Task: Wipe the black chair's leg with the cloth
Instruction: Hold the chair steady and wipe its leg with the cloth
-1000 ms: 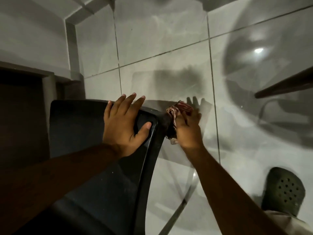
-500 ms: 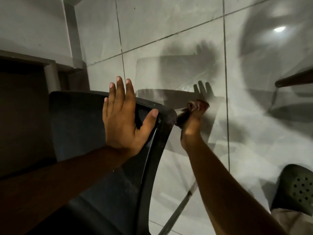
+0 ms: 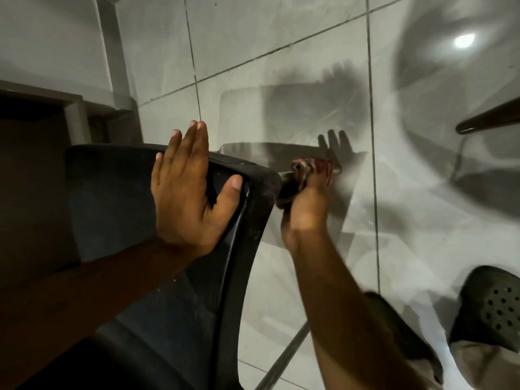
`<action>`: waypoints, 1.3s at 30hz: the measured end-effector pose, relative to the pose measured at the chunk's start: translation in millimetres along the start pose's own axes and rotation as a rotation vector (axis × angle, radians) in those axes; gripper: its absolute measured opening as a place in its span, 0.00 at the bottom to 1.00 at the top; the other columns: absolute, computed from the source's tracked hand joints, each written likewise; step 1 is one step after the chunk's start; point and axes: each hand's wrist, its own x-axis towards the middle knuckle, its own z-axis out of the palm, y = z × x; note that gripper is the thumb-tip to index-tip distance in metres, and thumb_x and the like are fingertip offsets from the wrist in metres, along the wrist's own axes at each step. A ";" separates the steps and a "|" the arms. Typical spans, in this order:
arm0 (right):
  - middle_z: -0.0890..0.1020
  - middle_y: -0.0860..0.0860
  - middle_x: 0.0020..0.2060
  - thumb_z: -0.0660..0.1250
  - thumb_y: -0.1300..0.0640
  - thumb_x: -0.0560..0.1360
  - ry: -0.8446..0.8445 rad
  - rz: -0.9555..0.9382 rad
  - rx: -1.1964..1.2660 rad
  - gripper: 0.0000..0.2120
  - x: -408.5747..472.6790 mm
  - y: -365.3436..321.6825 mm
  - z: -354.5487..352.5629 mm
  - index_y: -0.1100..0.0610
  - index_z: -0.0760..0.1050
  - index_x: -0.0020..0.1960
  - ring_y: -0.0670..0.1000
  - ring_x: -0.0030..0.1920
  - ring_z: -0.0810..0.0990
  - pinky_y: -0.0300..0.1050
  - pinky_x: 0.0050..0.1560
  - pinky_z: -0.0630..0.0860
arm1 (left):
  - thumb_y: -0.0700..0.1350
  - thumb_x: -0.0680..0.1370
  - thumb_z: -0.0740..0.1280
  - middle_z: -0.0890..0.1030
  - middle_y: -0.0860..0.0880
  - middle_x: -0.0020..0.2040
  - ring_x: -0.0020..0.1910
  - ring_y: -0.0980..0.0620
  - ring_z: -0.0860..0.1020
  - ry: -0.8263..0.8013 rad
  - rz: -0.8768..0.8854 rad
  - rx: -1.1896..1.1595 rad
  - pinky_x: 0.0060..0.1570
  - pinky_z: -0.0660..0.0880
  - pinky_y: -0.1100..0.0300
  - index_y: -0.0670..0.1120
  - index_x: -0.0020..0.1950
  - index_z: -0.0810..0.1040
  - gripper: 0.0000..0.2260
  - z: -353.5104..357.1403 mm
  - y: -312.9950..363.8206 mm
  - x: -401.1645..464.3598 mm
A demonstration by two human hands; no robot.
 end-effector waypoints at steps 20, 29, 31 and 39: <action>0.81 0.61 0.39 0.64 0.59 0.78 0.082 0.086 -0.348 0.06 77.5 -30.1 -4.0 0.63 0.75 0.47 0.55 0.22 0.75 0.39 0.17 0.72 | 0.62 0.76 0.51 0.56 0.46 0.81 0.80 0.48 0.50 0.018 0.004 -0.041 0.78 0.46 0.43 0.45 0.79 0.53 0.35 3.0 -1.3 -1.3; 0.74 0.58 0.67 0.57 0.43 0.71 -0.100 -0.230 -0.348 0.27 23.2 9.0 10.7 0.53 0.73 0.66 0.58 0.62 0.76 0.60 0.62 0.76 | 0.62 0.76 0.51 0.57 0.44 0.80 0.80 0.45 0.51 0.031 -0.001 -0.016 0.77 0.50 0.38 0.43 0.79 0.54 0.36 0.9 1.2 0.3; 0.81 0.61 0.56 0.62 0.49 0.74 -0.020 -0.048 -0.213 0.22 59.1 -2.1 1.4 0.59 0.74 0.64 0.59 0.43 0.82 0.50 0.35 0.83 | 0.62 0.76 0.51 0.56 0.45 0.80 0.80 0.47 0.51 0.021 0.002 -0.031 0.77 0.49 0.39 0.44 0.79 0.53 0.36 0.9 -0.6 -0.6; 0.80 0.55 0.37 0.61 0.56 0.79 0.019 -0.020 -0.520 0.10 191.6 -43.0 -40.9 0.58 0.76 0.41 0.54 0.22 0.76 0.42 0.17 0.73 | 0.60 0.76 0.53 0.58 0.47 0.80 0.80 0.50 0.52 0.044 0.024 -0.072 0.77 0.50 0.38 0.43 0.78 0.55 0.35 6.4 -2.5 -0.3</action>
